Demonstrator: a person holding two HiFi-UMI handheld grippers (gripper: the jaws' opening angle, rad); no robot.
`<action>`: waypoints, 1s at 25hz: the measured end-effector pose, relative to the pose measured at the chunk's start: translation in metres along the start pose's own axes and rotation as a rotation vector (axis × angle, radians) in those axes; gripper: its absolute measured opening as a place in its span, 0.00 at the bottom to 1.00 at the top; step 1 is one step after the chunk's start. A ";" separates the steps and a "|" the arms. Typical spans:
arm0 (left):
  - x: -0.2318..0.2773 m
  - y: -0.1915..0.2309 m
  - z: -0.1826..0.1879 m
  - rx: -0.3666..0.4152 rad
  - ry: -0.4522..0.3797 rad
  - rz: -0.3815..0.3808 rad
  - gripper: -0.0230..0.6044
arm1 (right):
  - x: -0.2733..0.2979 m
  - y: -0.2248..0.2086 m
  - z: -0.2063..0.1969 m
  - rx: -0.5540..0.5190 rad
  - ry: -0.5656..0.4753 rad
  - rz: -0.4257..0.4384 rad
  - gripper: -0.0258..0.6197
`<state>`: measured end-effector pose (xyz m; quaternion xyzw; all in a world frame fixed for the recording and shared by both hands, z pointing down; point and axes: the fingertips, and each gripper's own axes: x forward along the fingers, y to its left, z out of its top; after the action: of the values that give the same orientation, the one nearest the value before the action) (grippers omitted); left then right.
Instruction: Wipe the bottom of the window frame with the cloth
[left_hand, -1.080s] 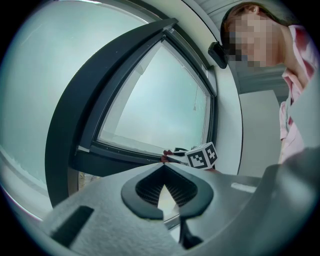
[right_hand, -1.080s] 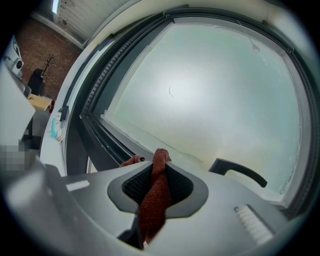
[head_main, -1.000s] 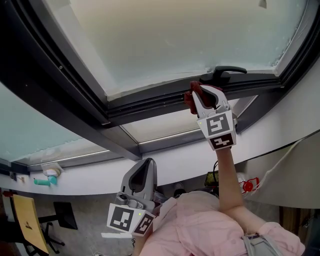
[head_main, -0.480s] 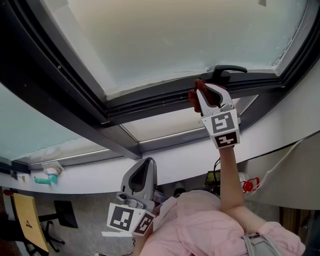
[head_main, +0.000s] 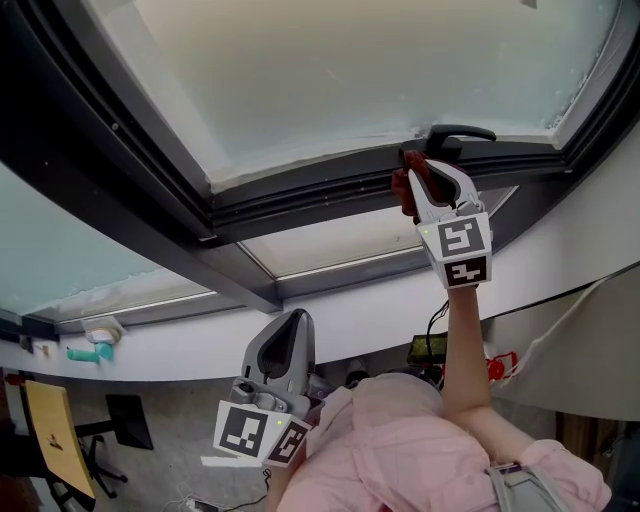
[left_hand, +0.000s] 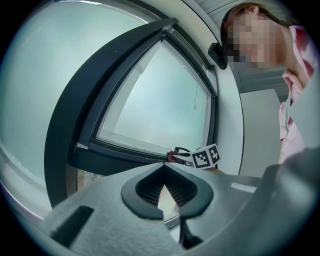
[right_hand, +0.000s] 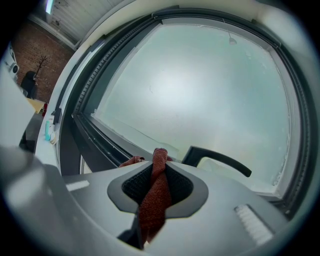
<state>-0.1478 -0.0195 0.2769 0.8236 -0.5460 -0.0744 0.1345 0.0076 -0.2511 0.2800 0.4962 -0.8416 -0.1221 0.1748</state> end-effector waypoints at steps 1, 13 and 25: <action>-0.001 -0.002 -0.001 -0.006 0.002 0.000 0.03 | -0.001 -0.001 -0.002 0.004 0.002 0.003 0.15; -0.017 -0.004 -0.010 -0.010 -0.027 0.029 0.03 | -0.002 -0.006 0.005 0.018 -0.030 0.018 0.15; -0.020 0.004 -0.009 -0.040 -0.017 0.041 0.03 | -0.005 -0.006 0.006 0.009 -0.007 0.009 0.15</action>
<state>-0.1568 -0.0014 0.2866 0.8088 -0.5622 -0.0895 0.1476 0.0120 -0.2497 0.2710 0.4927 -0.8450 -0.1190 0.1702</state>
